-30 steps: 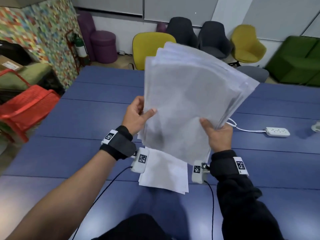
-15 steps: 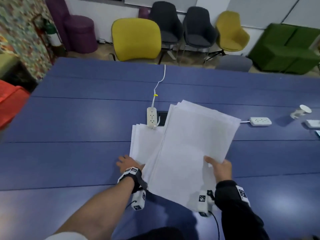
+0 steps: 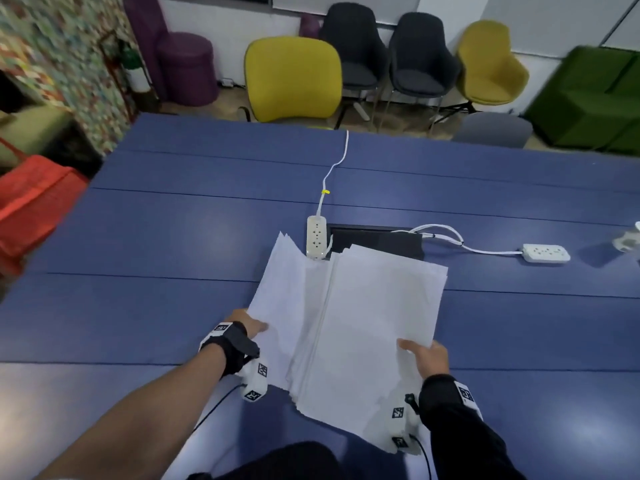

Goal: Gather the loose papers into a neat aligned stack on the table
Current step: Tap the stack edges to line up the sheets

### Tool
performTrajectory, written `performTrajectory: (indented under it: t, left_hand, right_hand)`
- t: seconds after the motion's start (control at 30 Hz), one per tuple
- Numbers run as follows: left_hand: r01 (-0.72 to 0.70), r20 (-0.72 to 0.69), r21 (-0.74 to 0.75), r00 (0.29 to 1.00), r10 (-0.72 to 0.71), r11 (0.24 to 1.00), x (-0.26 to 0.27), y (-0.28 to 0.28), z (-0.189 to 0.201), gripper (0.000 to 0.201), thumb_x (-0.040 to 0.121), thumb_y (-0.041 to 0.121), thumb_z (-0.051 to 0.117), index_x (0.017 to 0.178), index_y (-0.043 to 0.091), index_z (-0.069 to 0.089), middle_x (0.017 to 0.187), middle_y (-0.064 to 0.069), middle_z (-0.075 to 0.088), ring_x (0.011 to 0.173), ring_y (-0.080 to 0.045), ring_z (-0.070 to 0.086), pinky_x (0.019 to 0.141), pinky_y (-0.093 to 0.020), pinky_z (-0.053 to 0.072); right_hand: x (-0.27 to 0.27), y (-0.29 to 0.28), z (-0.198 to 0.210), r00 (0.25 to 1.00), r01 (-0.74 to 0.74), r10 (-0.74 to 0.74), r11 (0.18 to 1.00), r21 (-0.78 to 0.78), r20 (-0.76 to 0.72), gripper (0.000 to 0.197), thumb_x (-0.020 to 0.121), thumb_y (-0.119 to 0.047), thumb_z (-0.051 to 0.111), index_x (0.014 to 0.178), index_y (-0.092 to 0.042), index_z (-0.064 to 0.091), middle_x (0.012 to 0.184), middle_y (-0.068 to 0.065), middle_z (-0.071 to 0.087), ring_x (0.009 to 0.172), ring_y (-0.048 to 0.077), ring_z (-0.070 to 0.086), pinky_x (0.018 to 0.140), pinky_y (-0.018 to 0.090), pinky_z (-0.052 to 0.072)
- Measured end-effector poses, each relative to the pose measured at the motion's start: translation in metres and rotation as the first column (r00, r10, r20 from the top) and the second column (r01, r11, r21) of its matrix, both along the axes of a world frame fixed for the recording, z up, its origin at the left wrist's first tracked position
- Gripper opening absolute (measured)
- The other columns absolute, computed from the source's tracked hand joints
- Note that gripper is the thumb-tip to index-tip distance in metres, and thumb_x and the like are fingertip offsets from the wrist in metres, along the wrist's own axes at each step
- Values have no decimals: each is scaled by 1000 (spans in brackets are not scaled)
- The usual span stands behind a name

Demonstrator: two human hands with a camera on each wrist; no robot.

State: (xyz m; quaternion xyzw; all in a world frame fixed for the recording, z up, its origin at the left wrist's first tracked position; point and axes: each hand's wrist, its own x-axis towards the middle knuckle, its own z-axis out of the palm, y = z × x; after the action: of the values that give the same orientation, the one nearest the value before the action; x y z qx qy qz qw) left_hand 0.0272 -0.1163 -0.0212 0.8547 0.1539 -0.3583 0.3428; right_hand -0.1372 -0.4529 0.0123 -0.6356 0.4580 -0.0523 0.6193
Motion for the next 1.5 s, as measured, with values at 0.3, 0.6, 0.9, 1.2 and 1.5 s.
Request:
performTrajectory:
  t: [0.3, 0.6, 0.9, 1.2, 1.5]
  left_hand:
    - [-106, 442, 30, 893, 82, 994, 16, 76, 124, 41, 84, 28, 68, 116, 2, 64, 119, -18, 66, 108, -35, 62, 80, -31, 43]
    - [-1, 290, -363, 950, 114, 932, -12, 69, 128, 48, 77, 18, 76, 121, 7, 61, 116, -6, 64, 100, -19, 59, 88, -29, 43]
    - [17, 63, -72, 998, -13, 997, -60, 39, -11, 87, 51, 19, 90, 125, 9, 45, 124, -9, 60, 114, -28, 58, 97, -41, 46]
    - [-6, 120, -163, 992, 26, 987, -54, 16, -15, 76, 63, 36, 76, 130, 16, 48, 136, -11, 47, 125, -28, 45, 101, -38, 40]
    - [-207, 88, -560, 948, 306, 802, -38, 5, 12, 54, 69, -5, 75, 119, 7, 56, 114, -11, 66, 106, -28, 63, 90, -37, 49]
  right_hand:
    - [20, 55, -16, 990, -126, 129, 990, 56, -49, 20, 67, 0, 76, 84, -8, 70, 87, 15, 71, 79, 31, 65, 76, 37, 53]
    - [23, 94, -42, 966, -215, 217, 976, 30, -137, 48, 46, -20, 76, 90, -1, 72, 88, 17, 72, 84, 36, 69, 77, 42, 57]
    - [32, 108, -18, 974, -211, 210, 978, 0, -84, 17, 72, -10, 70, 89, -7, 70, 91, 14, 71, 84, 30, 66, 66, 29, 51]
    - [32, 111, -19, 998, -48, 49, 999, 14, -28, 24, 71, -25, 54, 70, -1, 61, 70, 5, 56, 71, 22, 48, 61, 31, 39]
    - [58, 121, 16, 977, -172, 191, 970, -174, 98, 24, 76, -17, 71, 99, -18, 66, 89, -1, 67, 91, 25, 66, 75, 28, 47]
